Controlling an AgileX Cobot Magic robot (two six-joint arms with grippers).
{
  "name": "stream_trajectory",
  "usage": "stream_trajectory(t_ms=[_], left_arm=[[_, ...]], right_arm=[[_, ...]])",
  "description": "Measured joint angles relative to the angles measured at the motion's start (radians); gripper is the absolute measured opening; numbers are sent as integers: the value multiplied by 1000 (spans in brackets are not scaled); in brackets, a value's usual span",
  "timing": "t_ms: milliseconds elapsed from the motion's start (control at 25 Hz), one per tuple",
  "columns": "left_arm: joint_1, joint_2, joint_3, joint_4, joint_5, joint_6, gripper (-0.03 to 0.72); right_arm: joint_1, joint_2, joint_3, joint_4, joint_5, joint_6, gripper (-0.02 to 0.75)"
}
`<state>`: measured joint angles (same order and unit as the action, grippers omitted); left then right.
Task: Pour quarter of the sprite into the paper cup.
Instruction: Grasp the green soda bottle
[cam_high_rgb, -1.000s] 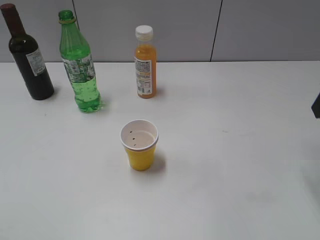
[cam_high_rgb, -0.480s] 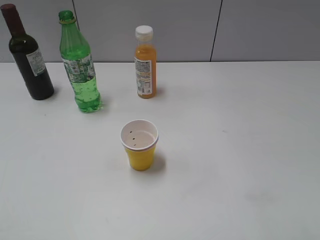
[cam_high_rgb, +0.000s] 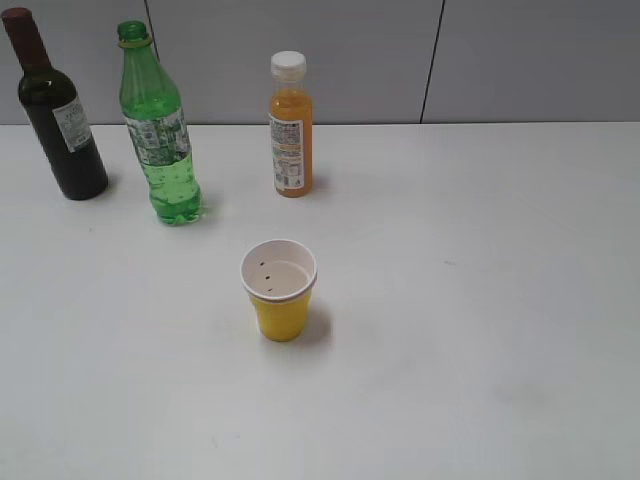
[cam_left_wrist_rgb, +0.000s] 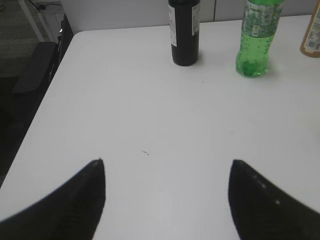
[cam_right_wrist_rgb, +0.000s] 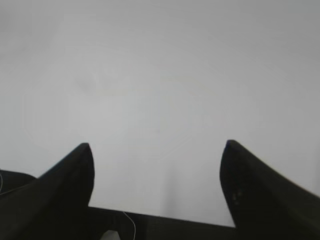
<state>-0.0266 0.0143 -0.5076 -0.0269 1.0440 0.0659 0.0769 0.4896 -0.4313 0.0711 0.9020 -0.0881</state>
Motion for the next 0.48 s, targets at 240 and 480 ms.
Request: stream_trajectory(t_ms=[240, 480], left_arm=[[0, 0, 0, 0, 0, 0, 582], [0, 0, 0, 0, 0, 0, 582]], right_arm=[[0, -138, 15, 2, 28, 0, 592], [0, -293, 15, 2, 31, 0, 592]])
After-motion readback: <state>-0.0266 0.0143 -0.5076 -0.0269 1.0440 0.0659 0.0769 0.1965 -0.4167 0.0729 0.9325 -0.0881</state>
